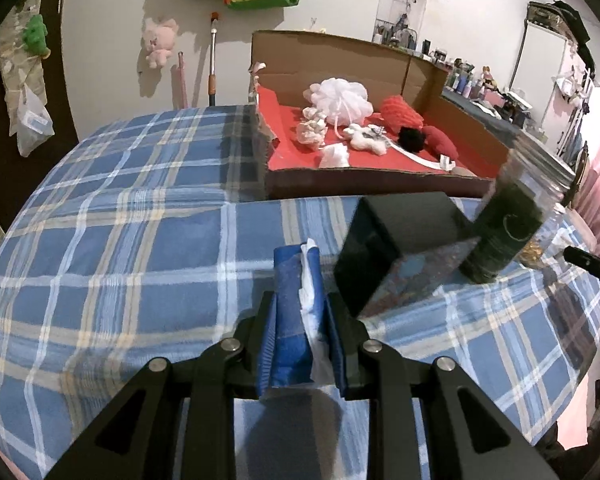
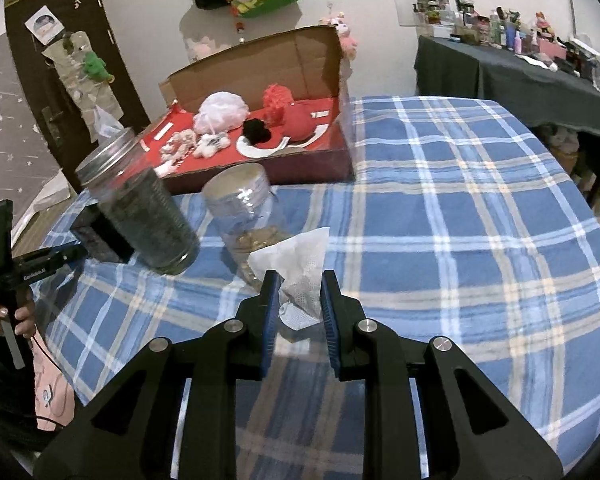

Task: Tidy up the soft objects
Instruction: 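Lift the blue tissue pack with the left tool while the right tool lifts the white tissue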

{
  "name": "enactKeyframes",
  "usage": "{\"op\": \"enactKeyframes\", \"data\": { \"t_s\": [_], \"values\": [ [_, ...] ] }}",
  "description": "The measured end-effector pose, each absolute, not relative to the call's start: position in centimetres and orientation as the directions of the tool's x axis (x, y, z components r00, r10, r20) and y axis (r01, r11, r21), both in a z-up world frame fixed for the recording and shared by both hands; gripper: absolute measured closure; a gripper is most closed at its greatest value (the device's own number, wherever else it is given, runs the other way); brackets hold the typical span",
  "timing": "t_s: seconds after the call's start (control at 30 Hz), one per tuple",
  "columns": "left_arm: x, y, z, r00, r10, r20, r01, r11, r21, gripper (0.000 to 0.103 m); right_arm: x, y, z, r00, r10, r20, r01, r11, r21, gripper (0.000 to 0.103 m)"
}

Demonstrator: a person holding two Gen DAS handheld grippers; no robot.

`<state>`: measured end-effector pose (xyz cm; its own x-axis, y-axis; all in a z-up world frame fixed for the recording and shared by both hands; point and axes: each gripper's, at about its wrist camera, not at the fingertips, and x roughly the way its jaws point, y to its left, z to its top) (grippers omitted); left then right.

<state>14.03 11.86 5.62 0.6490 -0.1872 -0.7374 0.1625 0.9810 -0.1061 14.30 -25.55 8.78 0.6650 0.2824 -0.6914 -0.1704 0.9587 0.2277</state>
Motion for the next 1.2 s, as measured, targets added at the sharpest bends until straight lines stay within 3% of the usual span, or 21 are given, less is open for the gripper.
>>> {"op": "enactKeyframes", "data": {
  "t_s": [0.67, 0.7, 0.73, 1.2],
  "values": [
    [18.4, 12.1, 6.6, 0.611, -0.238, -0.755, 0.266, 0.960, -0.087, 0.077, 18.5, -27.3, 9.3, 0.636, 0.225, -0.738, -0.163, 0.974, 0.156, 0.083],
    [18.5, 12.1, 6.7, 0.610, -0.242, -0.755, 0.270, 0.959, -0.089, 0.077, 18.7, -27.2, 9.3, 0.634, 0.225, -0.740, -0.168, 0.974, 0.152, 0.087],
    [18.7, 12.1, 6.8, 0.608, -0.247, -0.754, 0.274, 0.957, -0.092, 0.077, 18.8, -27.2, 9.3, 0.631, 0.234, -0.740, -0.174, 0.972, 0.159, 0.091],
    [17.6, 12.3, 5.1, 0.571, -0.268, -0.776, 0.269, 0.954, -0.132, 0.077, 17.1, -27.7, 7.8, 0.596, 0.255, -0.761, -0.162, 0.967, 0.196, 0.090]
  ]
}}
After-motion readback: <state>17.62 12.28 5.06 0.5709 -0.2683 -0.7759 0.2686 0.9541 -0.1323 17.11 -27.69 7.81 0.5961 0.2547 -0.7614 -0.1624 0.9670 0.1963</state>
